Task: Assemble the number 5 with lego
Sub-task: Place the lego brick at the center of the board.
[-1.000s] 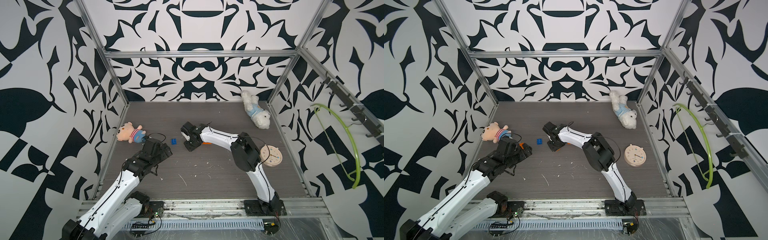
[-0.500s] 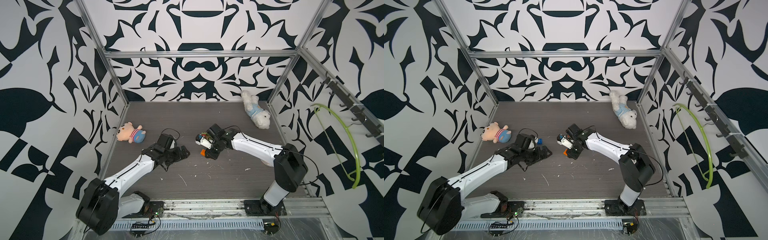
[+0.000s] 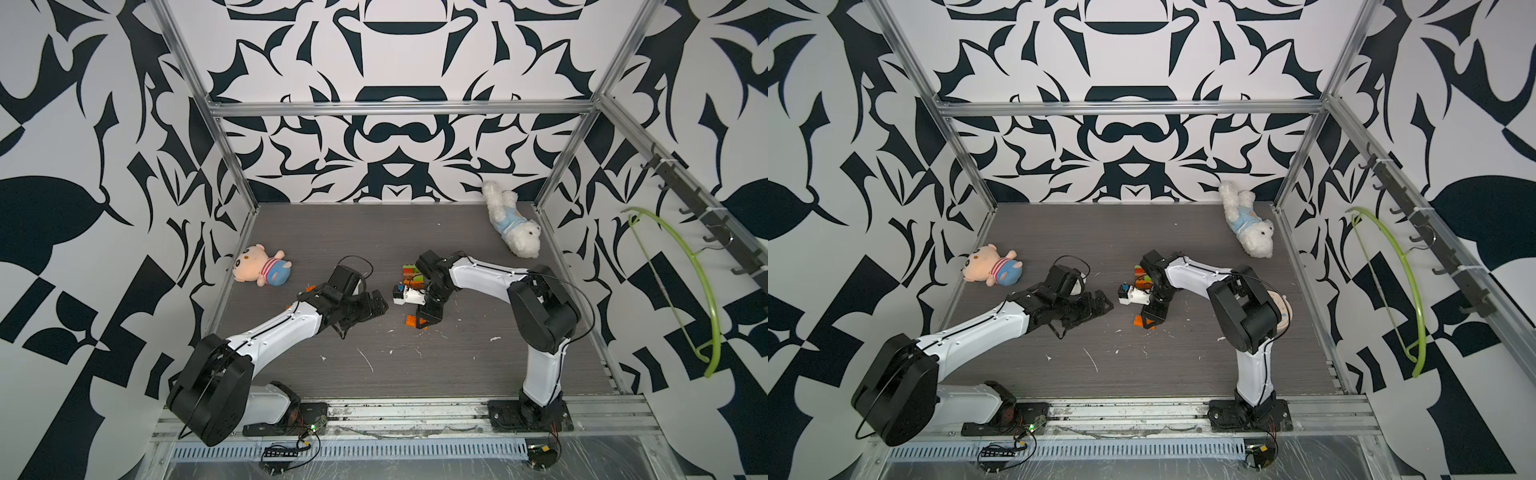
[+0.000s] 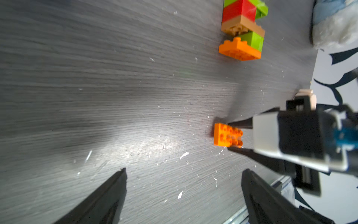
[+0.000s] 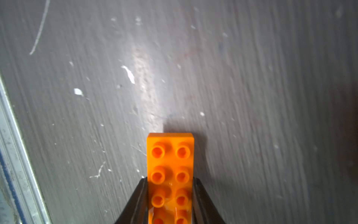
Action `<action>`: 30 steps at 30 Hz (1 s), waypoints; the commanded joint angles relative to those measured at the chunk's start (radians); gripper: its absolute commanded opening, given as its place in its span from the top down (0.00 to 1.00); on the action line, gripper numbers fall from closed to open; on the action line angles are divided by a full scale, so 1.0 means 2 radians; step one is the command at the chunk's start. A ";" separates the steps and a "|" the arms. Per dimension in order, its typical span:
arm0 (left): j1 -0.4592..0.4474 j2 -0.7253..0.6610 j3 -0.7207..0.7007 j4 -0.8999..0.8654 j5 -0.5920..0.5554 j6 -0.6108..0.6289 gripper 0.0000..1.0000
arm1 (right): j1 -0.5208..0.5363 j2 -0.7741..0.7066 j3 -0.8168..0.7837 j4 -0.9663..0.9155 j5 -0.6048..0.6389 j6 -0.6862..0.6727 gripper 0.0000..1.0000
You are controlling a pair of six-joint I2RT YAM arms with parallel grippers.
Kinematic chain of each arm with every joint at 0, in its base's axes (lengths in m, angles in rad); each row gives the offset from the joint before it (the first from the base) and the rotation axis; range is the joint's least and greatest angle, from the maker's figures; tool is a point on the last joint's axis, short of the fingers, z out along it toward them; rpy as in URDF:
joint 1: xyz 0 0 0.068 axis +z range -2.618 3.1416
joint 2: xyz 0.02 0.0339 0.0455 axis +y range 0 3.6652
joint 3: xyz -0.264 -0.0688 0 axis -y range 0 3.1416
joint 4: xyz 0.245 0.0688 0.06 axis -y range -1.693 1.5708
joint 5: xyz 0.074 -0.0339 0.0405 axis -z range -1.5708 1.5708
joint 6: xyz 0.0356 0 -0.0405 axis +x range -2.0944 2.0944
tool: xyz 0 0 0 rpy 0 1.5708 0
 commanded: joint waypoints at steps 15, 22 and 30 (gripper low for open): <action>0.009 -0.008 0.020 -0.054 -0.045 0.007 0.01 | 0.027 0.009 0.022 0.032 0.075 -0.069 0.55; 0.009 -0.019 0.029 -0.073 -0.058 0.016 0.01 | 0.027 -0.029 0.011 0.050 0.092 -0.039 0.43; 0.035 -0.036 0.061 -0.118 -0.141 0.033 0.00 | 0.027 -0.150 -0.056 0.189 0.151 0.121 0.41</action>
